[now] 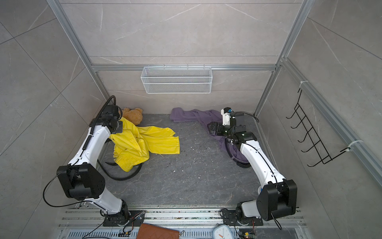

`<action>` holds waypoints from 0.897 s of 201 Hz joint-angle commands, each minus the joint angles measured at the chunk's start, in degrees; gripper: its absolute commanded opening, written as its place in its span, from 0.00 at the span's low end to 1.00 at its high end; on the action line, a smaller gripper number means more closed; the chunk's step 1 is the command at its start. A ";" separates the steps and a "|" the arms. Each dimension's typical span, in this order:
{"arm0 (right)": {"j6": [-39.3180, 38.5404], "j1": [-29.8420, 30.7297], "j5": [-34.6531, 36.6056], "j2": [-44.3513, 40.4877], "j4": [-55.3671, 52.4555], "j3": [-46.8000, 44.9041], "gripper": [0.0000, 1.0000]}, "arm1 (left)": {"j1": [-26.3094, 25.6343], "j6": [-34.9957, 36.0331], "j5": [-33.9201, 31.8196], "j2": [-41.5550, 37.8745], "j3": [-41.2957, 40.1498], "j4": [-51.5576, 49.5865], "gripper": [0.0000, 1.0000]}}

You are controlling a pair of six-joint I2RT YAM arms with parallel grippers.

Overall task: Remove the belt from the trousers
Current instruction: Move the trousers to the center of the board.

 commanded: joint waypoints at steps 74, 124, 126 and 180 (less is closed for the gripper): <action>-2.06 -0.17 7.29 6.25 -2.60 1.25 1.00 | -2.04 -7.34 4.80 0.46 -3.33 1.43 0.83; -1.95 -4.45 18.21 20.99 -8.38 11.90 1.00 | -8.51 -9.14 3.79 -6.37 -4.21 2.78 0.98; -1.66 -4.97 18.09 21.64 -8.63 12.17 1.00 | -8.84 -9.25 3.74 -6.62 -4.20 2.70 0.98; 1.48 -11.29 12.04 30.68 -9.02 15.61 1.00 | -16.89 -14.87 8.19 -9.14 -7.79 3.26 1.00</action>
